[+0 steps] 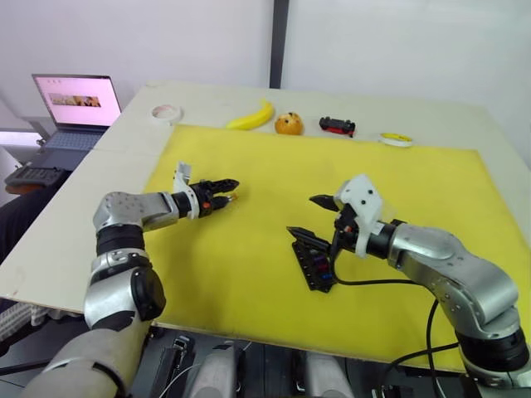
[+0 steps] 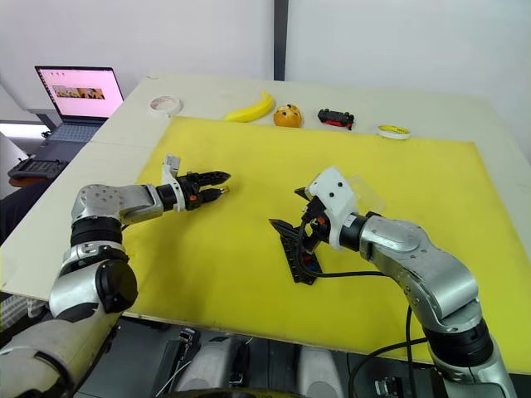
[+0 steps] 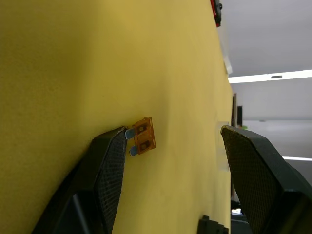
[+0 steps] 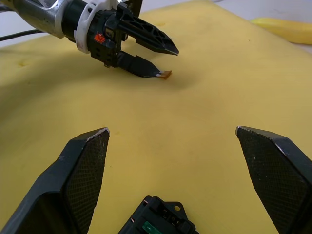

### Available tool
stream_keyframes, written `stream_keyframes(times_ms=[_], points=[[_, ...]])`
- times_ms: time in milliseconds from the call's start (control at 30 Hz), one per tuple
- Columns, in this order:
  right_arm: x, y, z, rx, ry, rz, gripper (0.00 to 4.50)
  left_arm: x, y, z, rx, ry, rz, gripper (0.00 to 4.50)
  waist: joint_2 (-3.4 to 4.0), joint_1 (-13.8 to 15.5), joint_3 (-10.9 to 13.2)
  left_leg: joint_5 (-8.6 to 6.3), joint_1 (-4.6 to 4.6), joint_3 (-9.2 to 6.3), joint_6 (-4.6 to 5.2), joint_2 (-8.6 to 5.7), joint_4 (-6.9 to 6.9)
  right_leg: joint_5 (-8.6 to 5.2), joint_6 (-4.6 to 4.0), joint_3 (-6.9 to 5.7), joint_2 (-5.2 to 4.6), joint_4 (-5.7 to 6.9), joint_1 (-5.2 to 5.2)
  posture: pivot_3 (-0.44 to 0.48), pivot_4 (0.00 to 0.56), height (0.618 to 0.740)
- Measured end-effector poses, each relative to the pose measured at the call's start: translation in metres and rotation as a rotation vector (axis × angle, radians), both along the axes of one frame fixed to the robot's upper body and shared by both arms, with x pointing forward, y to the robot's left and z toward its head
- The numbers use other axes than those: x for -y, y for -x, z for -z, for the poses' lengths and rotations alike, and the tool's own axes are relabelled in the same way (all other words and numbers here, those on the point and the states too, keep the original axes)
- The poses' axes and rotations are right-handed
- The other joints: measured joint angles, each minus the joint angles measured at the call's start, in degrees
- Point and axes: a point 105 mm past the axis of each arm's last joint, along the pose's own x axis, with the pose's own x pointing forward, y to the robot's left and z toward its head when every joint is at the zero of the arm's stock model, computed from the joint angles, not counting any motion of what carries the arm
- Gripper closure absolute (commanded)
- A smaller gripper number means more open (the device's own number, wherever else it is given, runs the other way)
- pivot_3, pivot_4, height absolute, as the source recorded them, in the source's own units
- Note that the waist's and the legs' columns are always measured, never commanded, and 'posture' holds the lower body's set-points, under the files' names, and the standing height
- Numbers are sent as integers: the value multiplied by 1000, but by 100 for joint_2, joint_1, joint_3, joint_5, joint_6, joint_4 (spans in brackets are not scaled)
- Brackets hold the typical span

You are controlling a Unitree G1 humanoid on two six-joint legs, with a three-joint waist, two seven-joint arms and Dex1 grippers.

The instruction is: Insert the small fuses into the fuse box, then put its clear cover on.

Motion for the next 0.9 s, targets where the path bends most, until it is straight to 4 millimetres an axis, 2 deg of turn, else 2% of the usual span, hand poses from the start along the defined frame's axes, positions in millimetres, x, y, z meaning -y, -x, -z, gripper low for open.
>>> stream_keyframes(times_ms=[267,500,600,700,767,900], points=[[1,0,0,2,0,4,0,4,1,-3,0,10,23,1256,0,6,0,-3,-2,-2,6,0,-1,0,0,-2,-2,-12,2,0,150,740],[1,-1,-1,3,-2,7,0,6,3,-7,-14,43,55,1256,0,7,0,-5,-39,-5,9,-1,-1,2,2,-9,-2,-32,-18,0,150,740],[2,0,1,-2,-2,9,0,7,3,-7,-12,39,56,1256,0,12,0,12,-56,-7,-22,-2,1,5,7,-10,-3,-37,-30,0,150,740],[2,0,1,-2,-1,10,0,7,2,-5,-17,32,52,2106,0,15,0,12,-58,-7,-21,-2,1,8,11,-10,-2,-39,-31,0,150,740],[2,0,1,-1,1,11,0,7,2,-1,-25,25,46,3101,0,15,0,12,-64,-7,-20,-3,1,8,11,-10,-2,-39,-38,0,150,740],[4,-1,1,1,9,15,0,8,1,0,-26,21,43,3101,0,13,0,14,-74,-7,-22,-3,1,9,12,-10,-1,-38,-51,0,150,740]])
